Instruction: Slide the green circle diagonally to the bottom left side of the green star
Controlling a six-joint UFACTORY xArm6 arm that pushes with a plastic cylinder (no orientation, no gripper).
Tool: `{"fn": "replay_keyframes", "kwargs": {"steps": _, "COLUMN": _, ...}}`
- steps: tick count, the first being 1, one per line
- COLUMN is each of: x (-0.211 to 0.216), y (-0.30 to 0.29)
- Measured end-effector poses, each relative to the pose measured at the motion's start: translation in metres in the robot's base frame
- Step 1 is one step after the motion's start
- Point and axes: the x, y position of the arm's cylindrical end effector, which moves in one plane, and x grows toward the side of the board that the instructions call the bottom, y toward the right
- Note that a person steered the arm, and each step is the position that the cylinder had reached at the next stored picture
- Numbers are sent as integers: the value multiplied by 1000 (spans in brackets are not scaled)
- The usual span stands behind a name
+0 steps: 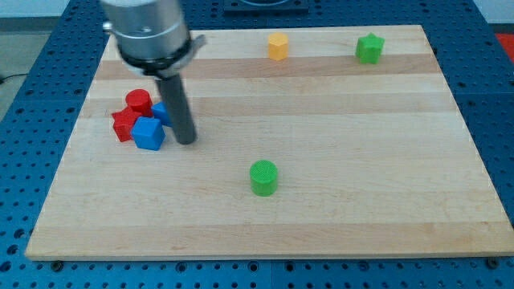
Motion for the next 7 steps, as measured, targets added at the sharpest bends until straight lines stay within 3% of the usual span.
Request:
{"fn": "replay_keyframes", "kwargs": {"steps": 2, "x": 0, "y": 124}}
{"fn": "replay_keyframes", "kwargs": {"steps": 5, "x": -11, "y": 152}}
{"fn": "replay_keyframes", "kwargs": {"steps": 7, "x": 48, "y": 191}}
